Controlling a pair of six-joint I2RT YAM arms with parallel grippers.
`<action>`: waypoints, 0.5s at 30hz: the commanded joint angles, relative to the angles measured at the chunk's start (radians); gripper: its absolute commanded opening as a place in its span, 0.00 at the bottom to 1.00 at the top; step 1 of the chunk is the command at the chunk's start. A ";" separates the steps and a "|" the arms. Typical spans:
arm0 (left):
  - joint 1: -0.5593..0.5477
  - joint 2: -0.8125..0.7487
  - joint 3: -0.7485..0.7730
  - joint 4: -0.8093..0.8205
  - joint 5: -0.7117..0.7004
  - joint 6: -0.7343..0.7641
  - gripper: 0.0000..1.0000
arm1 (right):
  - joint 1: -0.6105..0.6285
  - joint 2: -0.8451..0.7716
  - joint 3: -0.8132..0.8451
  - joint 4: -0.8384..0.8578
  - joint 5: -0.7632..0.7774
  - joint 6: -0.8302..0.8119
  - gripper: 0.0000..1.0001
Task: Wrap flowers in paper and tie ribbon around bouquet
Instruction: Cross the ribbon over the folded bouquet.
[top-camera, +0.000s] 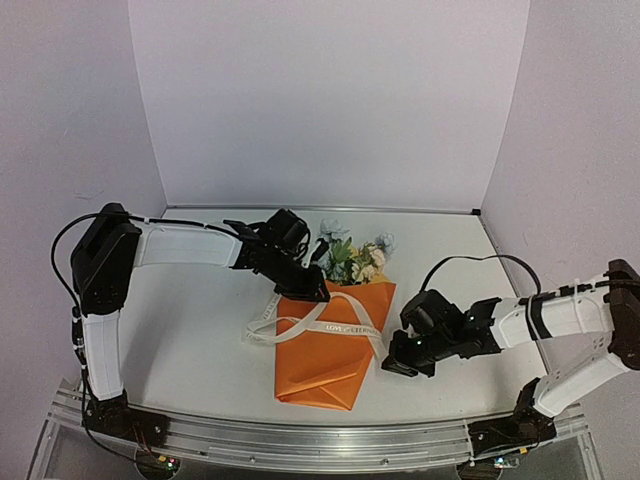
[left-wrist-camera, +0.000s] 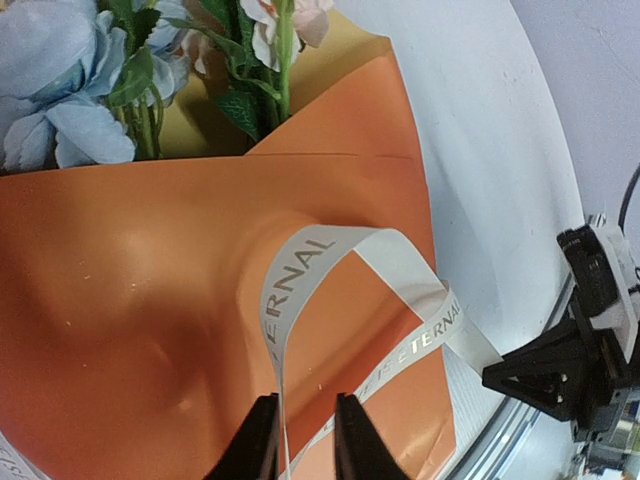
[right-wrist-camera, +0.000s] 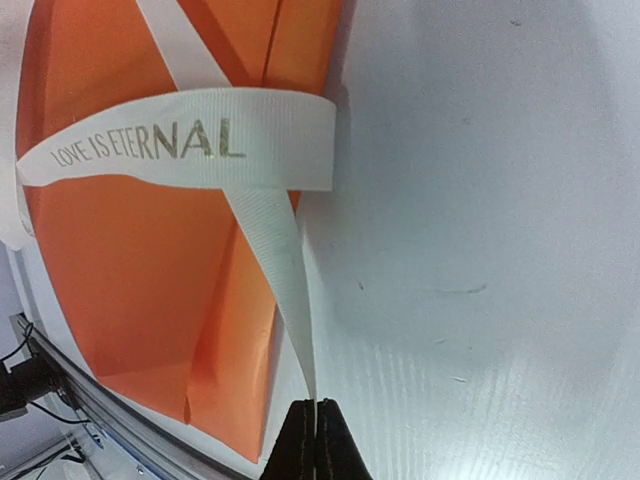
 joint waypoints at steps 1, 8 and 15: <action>-0.002 -0.089 -0.011 0.077 -0.064 -0.028 0.27 | 0.014 -0.060 0.079 -0.212 0.084 -0.058 0.00; 0.056 -0.286 -0.186 0.103 -0.282 -0.125 0.42 | 0.015 -0.073 0.159 -0.427 0.156 -0.128 0.00; 0.138 -0.311 -0.334 0.097 -0.287 -0.112 0.56 | 0.015 -0.048 0.227 -0.550 0.267 -0.167 0.00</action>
